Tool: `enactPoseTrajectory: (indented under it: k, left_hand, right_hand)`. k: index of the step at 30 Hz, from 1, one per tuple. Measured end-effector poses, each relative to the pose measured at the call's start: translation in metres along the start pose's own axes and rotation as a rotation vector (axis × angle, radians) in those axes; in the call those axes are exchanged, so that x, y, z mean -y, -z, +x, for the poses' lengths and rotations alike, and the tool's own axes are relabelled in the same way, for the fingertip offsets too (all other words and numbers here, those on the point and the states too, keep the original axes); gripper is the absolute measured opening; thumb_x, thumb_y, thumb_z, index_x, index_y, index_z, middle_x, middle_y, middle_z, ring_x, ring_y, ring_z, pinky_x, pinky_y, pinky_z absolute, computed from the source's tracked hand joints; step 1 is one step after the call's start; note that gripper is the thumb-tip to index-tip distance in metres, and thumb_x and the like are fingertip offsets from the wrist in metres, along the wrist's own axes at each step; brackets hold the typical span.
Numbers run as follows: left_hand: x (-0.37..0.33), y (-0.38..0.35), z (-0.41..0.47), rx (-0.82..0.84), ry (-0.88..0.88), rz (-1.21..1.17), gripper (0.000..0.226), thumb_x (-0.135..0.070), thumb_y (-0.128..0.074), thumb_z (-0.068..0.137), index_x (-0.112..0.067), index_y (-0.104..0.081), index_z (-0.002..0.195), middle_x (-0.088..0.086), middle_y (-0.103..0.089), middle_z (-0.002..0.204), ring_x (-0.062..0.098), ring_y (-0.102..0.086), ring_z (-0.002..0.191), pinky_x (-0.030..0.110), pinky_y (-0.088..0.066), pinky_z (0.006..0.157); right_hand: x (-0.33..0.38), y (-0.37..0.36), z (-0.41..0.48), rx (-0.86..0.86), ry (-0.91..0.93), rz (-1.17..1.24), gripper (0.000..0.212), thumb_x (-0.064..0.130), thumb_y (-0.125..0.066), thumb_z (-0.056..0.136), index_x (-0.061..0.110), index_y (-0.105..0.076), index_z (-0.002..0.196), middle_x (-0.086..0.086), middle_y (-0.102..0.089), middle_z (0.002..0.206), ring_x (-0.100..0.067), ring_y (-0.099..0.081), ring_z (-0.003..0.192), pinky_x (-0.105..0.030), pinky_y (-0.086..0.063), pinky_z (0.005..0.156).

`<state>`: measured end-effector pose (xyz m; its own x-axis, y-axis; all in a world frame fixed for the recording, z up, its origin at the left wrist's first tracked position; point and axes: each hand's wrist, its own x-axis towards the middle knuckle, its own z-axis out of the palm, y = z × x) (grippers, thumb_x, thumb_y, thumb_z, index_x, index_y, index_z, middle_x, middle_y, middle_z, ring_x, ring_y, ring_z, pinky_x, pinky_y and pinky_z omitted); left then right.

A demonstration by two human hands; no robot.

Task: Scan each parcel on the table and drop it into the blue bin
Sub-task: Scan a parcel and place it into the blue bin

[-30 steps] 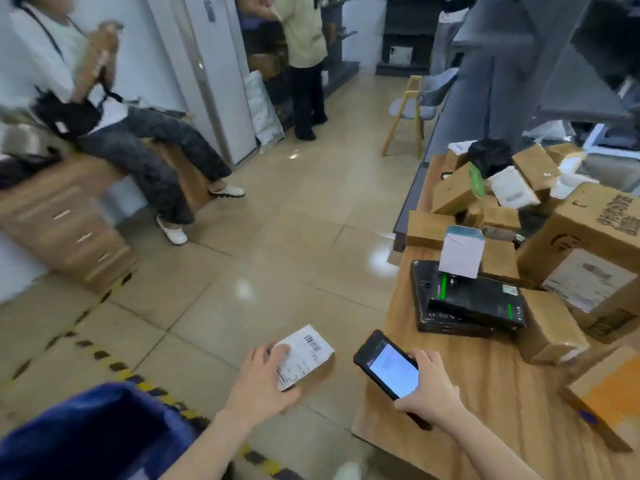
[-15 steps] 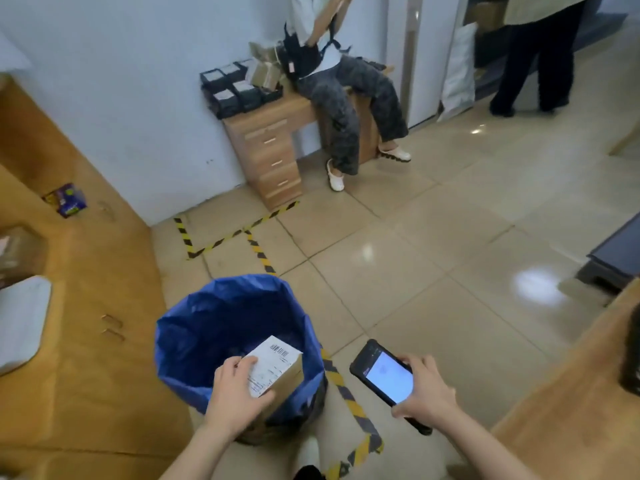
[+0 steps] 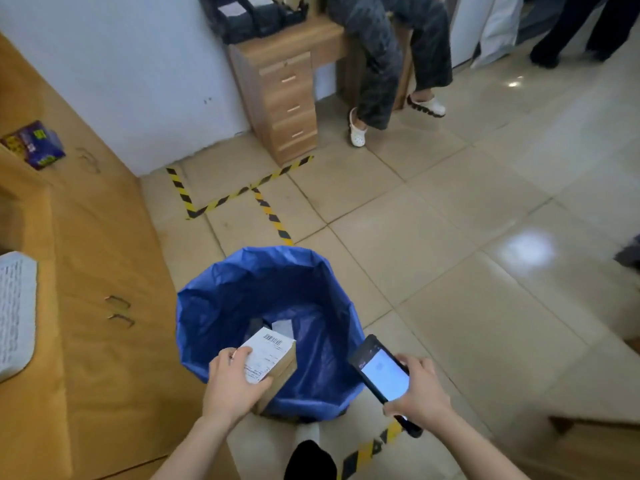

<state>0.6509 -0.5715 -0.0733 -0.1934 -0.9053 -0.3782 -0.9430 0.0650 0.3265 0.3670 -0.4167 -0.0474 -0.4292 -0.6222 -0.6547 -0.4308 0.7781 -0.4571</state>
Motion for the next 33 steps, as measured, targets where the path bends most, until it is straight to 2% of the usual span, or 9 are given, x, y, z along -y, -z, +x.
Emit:
enactPoseTrajectory:
  k: [4, 7, 11, 14, 18, 23, 26, 29, 33]
  left_hand:
    - [0.023, -0.002, 0.067, 0.062, -0.027, 0.045, 0.074, -0.057, -0.064, 0.075, -0.027, -0.040, 0.137, -0.002, -0.037, 0.132, 0.021, -0.028, 0.128, 0.035, -0.041, 0.100]
    - [0.036, -0.019, 0.113, 0.090, -0.053, 0.049, 0.073, -0.055, -0.066, 0.074, -0.025, -0.042, 0.135, -0.002, -0.037, 0.132, 0.022, -0.029, 0.126, 0.035, -0.044, 0.096]
    - [0.053, -0.062, 0.169, 0.149, -0.037, 0.064, 0.071, -0.053, -0.068, 0.074, -0.024, -0.042, 0.134, -0.001, -0.038, 0.132, 0.023, -0.029, 0.126, 0.033, -0.044, 0.091]
    - [0.068, -0.106, 0.203, 0.222, 0.022, 0.081, 0.071, -0.053, -0.068, 0.075, -0.025, -0.040, 0.135, -0.001, -0.037, 0.131, 0.024, -0.027, 0.128, 0.034, -0.046, 0.088]
    - [0.095, -0.169, 0.244, 0.299, 0.081, 0.152, 0.075, -0.055, -0.067, 0.076, -0.025, -0.037, 0.138, 0.002, -0.034, 0.132, 0.029, -0.029, 0.127, 0.041, -0.047, 0.091]
    - [0.128, -0.236, 0.293, 0.373, 0.106, 0.266, 0.075, -0.060, -0.064, 0.077, -0.025, -0.036, 0.137, 0.008, -0.034, 0.134, 0.033, -0.033, 0.124, 0.045, -0.046, 0.092]
    - [0.143, -0.272, 0.322, 0.401, 0.111, 0.305, 0.074, -0.062, -0.060, 0.078, -0.026, -0.035, 0.138, 0.011, -0.032, 0.138, 0.034, -0.031, 0.126, 0.045, -0.044, 0.090]
    - [0.153, -0.303, 0.347, 0.402, 0.093, 0.322, 0.073, -0.063, -0.057, 0.081, -0.026, -0.033, 0.139, 0.012, -0.029, 0.142, 0.034, -0.027, 0.130, 0.045, -0.044, 0.093]
    - [0.160, -0.333, 0.368, 0.332, 0.070, 0.332, 0.073, -0.064, -0.056, 0.081, -0.024, -0.034, 0.139, 0.013, -0.029, 0.143, 0.033, -0.025, 0.133, 0.045, -0.044, 0.094]
  right_hand:
    - [0.053, -0.044, 0.040, 0.026, -0.059, 0.081, 0.091, 0.031, -0.076, 0.049, 0.034, -0.038, 0.133, 0.011, -0.033, 0.116, -0.011, -0.048, 0.096, -0.028, -0.044, 0.072]
    - [0.079, -0.077, 0.075, 0.045, -0.088, 0.183, 0.090, 0.024, -0.077, 0.049, 0.028, -0.041, 0.131, 0.004, -0.035, 0.120, -0.015, -0.049, 0.103, -0.039, -0.050, 0.088]
    - [0.090, -0.119, 0.132, 0.085, -0.180, 0.191, 0.093, 0.023, -0.080, 0.050, 0.031, -0.038, 0.133, 0.007, -0.031, 0.119, -0.018, -0.051, 0.103, -0.048, -0.052, 0.088]
    - [0.079, -0.152, 0.176, 0.114, -0.244, 0.182, 0.095, 0.024, -0.081, 0.052, 0.032, -0.036, 0.135, 0.006, -0.031, 0.118, -0.017, -0.050, 0.101, -0.048, -0.050, 0.090]
    - [0.052, -0.202, 0.233, 0.153, -0.329, 0.137, 0.095, 0.025, -0.081, 0.054, 0.034, -0.034, 0.136, 0.006, -0.031, 0.128, -0.017, -0.053, 0.093, -0.047, -0.042, 0.099]
    - [0.017, -0.259, 0.293, 0.195, -0.384, 0.063, 0.095, 0.026, -0.082, 0.054, 0.032, -0.035, 0.136, 0.004, -0.030, 0.126, -0.020, -0.051, 0.092, -0.039, -0.033, 0.088]
    - [0.000, -0.292, 0.324, 0.218, -0.392, 0.053, 0.095, 0.026, -0.083, 0.053, 0.032, -0.037, 0.135, 0.004, -0.030, 0.125, -0.017, -0.048, 0.088, -0.041, -0.036, 0.093]
    - [-0.013, -0.319, 0.351, 0.228, -0.386, 0.033, 0.094, 0.027, -0.084, 0.054, 0.032, -0.037, 0.135, 0.004, -0.031, 0.123, -0.017, -0.047, 0.091, -0.043, -0.036, 0.097]
    - [-0.023, -0.345, 0.383, 0.246, -0.383, 0.016, 0.094, 0.027, -0.084, 0.054, 0.031, -0.037, 0.135, 0.002, -0.030, 0.127, -0.022, -0.051, 0.104, -0.041, -0.033, 0.091]
